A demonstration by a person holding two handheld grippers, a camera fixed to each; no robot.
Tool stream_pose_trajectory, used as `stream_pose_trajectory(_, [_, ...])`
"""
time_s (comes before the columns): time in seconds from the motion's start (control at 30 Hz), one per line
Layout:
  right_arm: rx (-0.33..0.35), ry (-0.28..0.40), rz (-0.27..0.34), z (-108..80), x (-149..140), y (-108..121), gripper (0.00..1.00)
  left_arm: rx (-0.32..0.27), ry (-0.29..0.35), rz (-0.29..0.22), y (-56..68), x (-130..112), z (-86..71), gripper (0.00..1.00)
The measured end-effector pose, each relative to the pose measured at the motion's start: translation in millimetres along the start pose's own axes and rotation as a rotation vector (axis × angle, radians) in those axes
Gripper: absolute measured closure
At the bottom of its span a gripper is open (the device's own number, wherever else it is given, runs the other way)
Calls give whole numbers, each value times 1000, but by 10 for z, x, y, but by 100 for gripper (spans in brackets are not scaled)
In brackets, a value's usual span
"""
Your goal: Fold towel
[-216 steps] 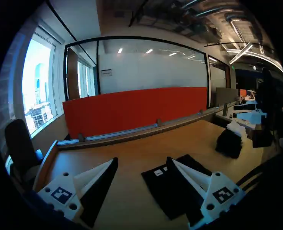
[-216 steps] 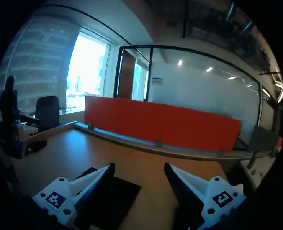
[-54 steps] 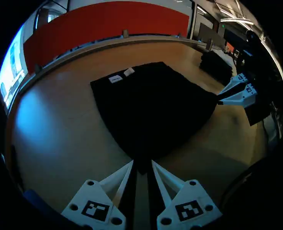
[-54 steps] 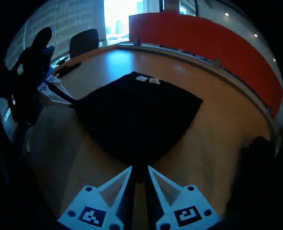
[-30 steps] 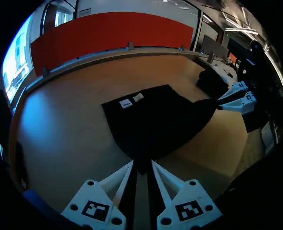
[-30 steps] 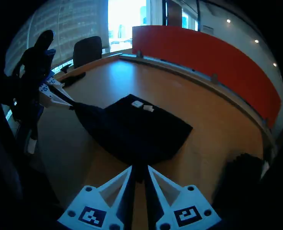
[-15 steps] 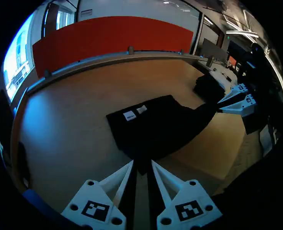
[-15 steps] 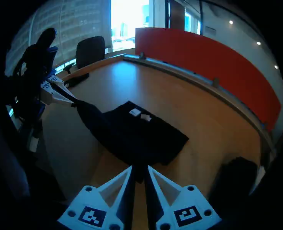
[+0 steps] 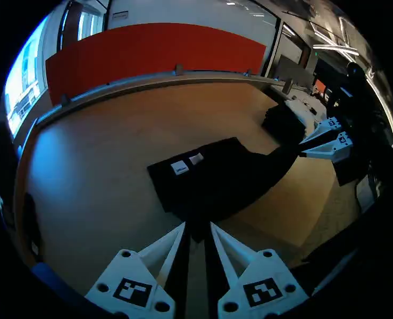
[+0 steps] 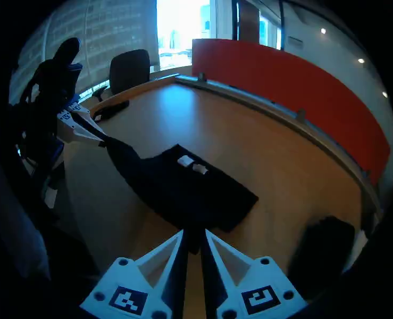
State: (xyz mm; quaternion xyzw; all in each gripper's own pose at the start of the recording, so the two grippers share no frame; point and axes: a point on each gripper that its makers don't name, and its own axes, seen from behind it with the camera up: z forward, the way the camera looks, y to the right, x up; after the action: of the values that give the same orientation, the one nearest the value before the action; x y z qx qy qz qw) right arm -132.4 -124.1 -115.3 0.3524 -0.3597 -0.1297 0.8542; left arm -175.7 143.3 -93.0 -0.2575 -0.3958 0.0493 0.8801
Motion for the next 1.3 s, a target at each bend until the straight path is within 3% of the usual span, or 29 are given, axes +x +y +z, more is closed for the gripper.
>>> stream_pose_trajectory(0.37, [-2, -6, -4, -6, -18, -3, 86, 5, 2, 4, 4, 15, 15, 83])
stream_pose_trajectory(0.63, [-4, -21, -15, 76, -30, 60, 86, 25, 3, 7, -80, 59, 146, 83])
stream_pose_trajectory(1.3, [-39, -58, 23, 559, 1, 534, 86, 74, 11, -6, -418, 343, 785, 83])
